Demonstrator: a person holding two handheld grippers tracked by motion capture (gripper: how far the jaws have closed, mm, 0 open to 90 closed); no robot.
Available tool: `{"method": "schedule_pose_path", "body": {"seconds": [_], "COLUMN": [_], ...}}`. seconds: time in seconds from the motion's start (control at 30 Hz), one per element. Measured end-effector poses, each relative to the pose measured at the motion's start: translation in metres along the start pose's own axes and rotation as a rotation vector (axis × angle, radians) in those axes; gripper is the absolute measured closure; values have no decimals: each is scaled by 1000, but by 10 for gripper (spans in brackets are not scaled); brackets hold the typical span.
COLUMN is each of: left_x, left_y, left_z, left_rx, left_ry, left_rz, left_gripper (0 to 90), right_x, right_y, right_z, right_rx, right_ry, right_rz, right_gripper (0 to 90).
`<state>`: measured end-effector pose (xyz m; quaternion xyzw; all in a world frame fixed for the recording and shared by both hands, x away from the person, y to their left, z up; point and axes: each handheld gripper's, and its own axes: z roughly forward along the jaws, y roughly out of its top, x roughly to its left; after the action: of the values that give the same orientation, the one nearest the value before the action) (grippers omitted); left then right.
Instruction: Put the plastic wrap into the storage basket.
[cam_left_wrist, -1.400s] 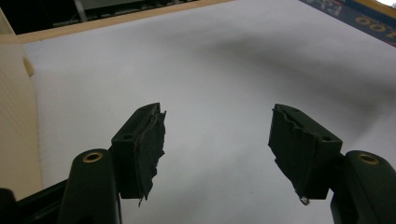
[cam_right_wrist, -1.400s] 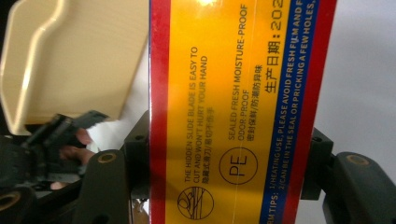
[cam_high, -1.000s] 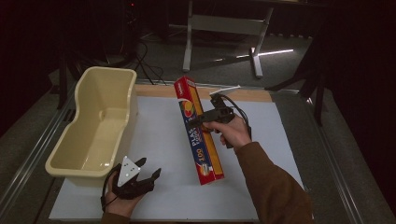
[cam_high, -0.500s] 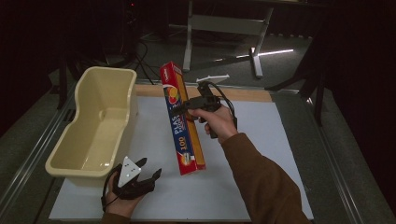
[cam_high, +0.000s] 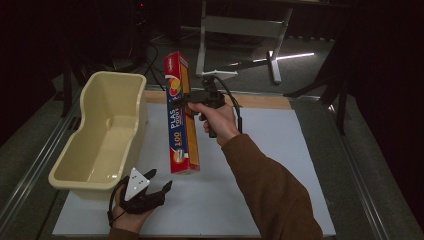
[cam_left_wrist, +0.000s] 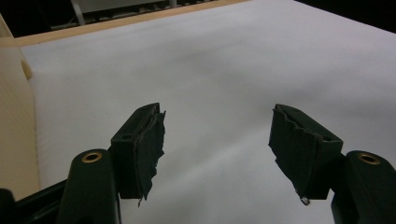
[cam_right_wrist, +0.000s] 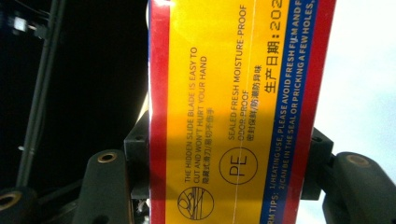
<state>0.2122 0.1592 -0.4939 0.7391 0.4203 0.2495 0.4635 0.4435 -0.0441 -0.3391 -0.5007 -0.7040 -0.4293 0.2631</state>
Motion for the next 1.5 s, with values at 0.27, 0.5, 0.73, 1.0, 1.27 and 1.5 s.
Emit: {"method": "schedule_pose_path", "body": {"seconds": [0.27, 0.5, 0.73, 1.0, 1.27, 1.5], "left_x": [-1, -6, -8, -10, -8, -9], "left_y": [-1, -1, 0, 0, -1, 0], "left_z": [0, 4, 5, 5, 2, 2], "left_rx": [2, 10, 5, 1, -8, -25], "left_ry": [-1, -14, -18, -25, -27, -27], "left_rz": [7, 19, 26, 27, 24, 27], "left_gripper": [345, 345, 345, 345, 344, 344], "right_x": [12, 24, 40, 58, 69, 67], "right_y": [7, 11, 11, 6, 8, 7], "right_z": [12, 24, 38, 54, 70, 89], "right_rx": [-31, -69, -90, -122, -151, -154], "right_ry": [14, 43, 40, 32, 50, 57], "right_rz": [13, 45, 23, 15, 32, 60], "right_gripper": [395, 395, 395, 395, 394, 394]}}
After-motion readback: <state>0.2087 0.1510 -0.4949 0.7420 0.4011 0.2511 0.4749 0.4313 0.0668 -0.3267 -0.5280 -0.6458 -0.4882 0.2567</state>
